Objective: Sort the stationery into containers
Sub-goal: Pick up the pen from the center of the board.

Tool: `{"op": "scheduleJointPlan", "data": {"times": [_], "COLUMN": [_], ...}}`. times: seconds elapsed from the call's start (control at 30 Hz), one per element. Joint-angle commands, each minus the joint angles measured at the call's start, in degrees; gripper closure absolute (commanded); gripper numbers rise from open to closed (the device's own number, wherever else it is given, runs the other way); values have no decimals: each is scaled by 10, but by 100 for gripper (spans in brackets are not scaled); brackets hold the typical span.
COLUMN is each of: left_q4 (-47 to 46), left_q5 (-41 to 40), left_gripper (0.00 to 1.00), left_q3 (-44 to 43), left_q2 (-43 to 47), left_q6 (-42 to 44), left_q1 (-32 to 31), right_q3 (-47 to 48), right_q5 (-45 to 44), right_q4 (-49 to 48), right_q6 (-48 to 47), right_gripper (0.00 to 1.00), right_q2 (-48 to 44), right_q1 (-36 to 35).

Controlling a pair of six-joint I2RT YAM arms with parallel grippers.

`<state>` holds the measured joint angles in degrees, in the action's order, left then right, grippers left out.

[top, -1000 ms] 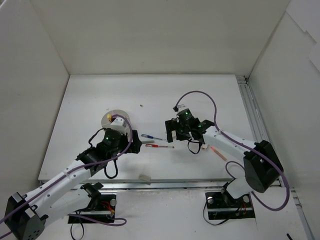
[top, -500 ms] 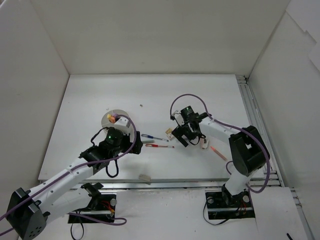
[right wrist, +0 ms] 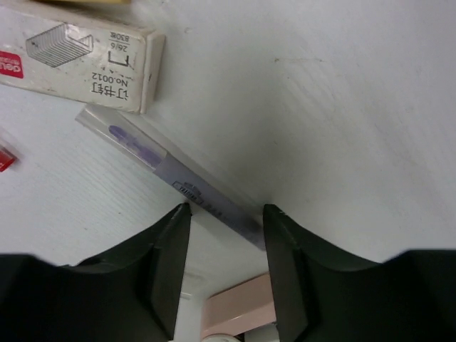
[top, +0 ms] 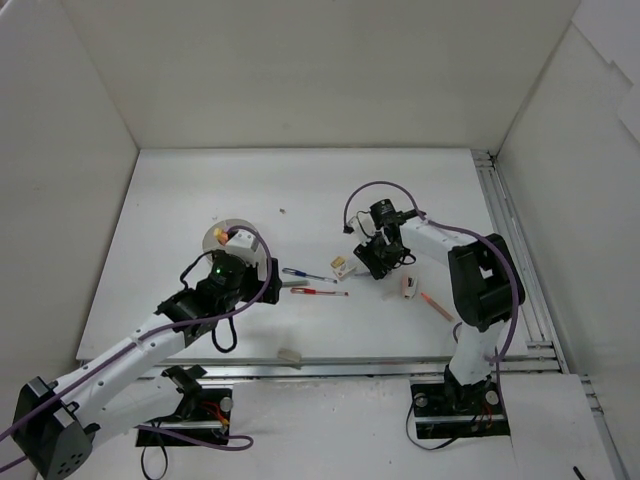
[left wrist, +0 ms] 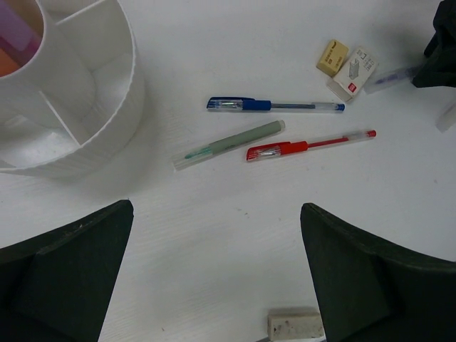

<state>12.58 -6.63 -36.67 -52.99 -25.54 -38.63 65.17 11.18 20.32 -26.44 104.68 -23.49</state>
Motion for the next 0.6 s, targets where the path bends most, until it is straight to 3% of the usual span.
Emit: {"op": "scheduleJointPlan", "data": {"times": [0.0, 0.03, 0.23, 0.37, 0.57], "left_q4": [-6, -6, -7, -5, -9], "left_q5": [-24, -25, -37, -38, -29], "left_gripper": [1, 1, 1, 1, 1], "left_q3": [-37, -37, -40, -44, -67], "left_q2": [-1, 0, 10, 14, 9], "left_q6": [6, 8, 15, 18, 12], "left_q1": [-3, -3, -3, -3, -3], "right_q3": [35, 38, 56, 56, 57], "right_q5": [60, 67, 77, 86, 90], "right_q4": [43, 46, 67, 78, 72], "right_q6": [-27, -27, -30, -35, -24], "right_gripper": [64, 72, 92, 100, 100], "right_q2": [15, 17, 35, 12, -63], "right_q1": [15, 15, 19, 15, -8]}}
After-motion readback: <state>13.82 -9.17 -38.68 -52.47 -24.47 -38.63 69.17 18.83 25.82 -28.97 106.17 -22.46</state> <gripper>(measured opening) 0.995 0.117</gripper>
